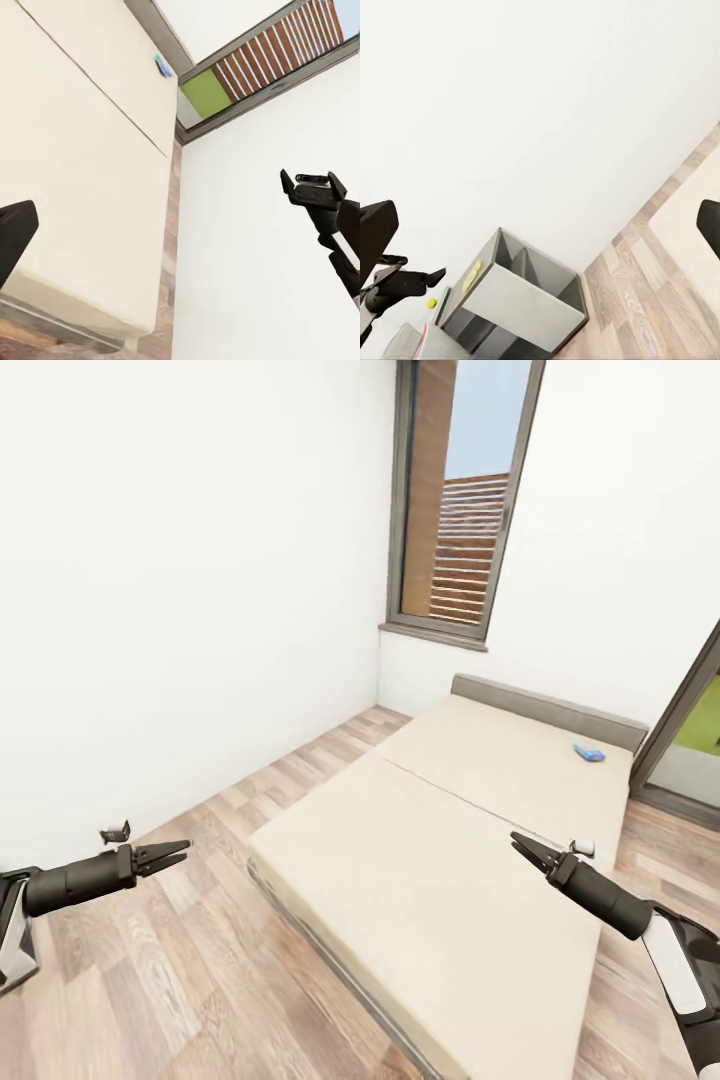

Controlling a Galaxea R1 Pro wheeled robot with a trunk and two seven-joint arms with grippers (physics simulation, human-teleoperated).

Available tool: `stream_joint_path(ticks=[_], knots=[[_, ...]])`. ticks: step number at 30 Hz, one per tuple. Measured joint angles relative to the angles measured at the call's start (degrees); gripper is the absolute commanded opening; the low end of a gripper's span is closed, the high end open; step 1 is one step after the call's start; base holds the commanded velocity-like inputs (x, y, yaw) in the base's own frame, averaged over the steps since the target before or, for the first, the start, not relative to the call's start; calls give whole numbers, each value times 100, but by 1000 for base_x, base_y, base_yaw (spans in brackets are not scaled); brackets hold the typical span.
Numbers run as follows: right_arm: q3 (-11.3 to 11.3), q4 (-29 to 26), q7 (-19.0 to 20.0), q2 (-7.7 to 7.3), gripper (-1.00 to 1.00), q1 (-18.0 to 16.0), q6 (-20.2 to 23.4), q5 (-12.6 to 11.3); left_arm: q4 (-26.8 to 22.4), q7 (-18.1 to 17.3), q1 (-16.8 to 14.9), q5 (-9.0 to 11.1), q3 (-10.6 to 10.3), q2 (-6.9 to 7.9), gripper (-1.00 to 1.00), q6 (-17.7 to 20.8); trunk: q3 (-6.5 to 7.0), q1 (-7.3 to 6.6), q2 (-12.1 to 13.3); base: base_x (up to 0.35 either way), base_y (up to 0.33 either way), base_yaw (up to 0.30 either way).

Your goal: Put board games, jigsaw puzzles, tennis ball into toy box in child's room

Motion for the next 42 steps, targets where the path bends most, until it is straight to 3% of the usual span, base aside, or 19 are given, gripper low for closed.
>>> stream_joint_path(ticks=[14, 42], knots=[[0, 0, 0, 0, 100, 0, 0, 0, 0, -4, 0, 0, 0, 1, 100, 0, 0, -1, 0, -204, 0, 283], [0, 0, 0, 8, 100, 0, 0, 0, 0, 1, 0, 0, 0, 0, 100, 0, 0, -2, 0, -12, 0, 283]])
